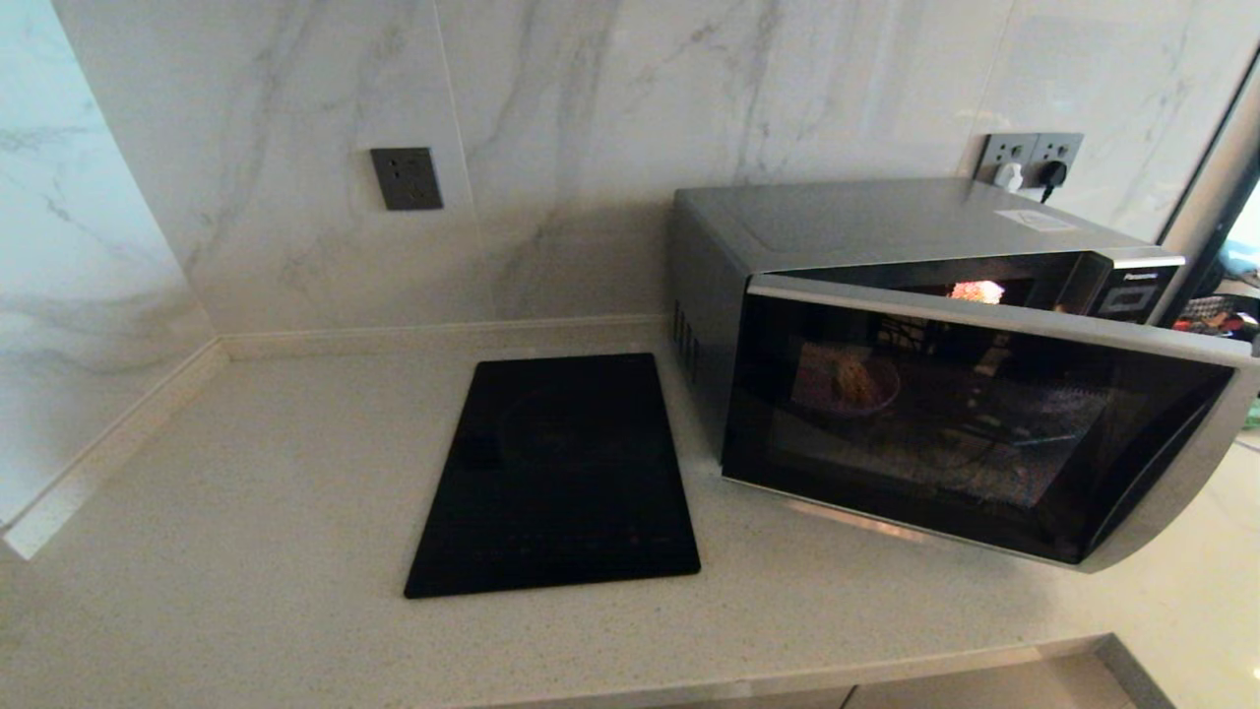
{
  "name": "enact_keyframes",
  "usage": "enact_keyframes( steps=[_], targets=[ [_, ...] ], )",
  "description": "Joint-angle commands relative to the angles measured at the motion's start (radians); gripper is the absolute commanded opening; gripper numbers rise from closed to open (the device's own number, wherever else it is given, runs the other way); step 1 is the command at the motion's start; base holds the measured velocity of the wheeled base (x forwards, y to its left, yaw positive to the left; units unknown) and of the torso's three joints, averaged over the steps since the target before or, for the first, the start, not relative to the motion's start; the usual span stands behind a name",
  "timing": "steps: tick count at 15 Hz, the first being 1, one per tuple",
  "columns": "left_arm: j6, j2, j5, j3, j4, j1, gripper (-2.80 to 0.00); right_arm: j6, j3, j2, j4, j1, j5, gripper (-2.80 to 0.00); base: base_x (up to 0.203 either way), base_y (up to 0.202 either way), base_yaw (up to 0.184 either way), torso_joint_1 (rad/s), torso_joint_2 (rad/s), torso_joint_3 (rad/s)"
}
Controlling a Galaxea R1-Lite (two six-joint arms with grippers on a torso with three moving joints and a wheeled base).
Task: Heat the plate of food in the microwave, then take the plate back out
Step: Open the microwave oven
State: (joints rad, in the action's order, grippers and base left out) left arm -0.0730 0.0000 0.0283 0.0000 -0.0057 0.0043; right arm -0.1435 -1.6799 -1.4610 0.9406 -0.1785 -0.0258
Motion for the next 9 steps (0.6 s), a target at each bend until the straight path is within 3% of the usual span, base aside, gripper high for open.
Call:
enact_keyframes(
  steps=[1, 4, 9],
  targets=[
    [-0.001, 0.002, 0.001, 0.0, 0.0, 0.0, -2.8, 0.001, 0.018, 0.055, 0.009, -0.001, 0.02, -2.8, 0.0, 0.0, 0.0, 0.0, 0.0, 0.0],
    [-0.001, 0.0, 0.001, 0.0, 0.0, 0.0, -2.8, -0.006, 0.018, -0.009, -0.034, -0.003, 0.049, -2.8, 0.0, 0.0, 0.0, 0.0, 0.0, 0.0],
    [-0.001, 0.002, 0.001, 0.0, 0.0, 0.0, -2.8, -0.052, -0.005, -0.107, -0.225, -0.023, 0.058, -2.8, 0.0, 0.0, 0.0, 0.0, 0.0, 0.0]
  ],
)
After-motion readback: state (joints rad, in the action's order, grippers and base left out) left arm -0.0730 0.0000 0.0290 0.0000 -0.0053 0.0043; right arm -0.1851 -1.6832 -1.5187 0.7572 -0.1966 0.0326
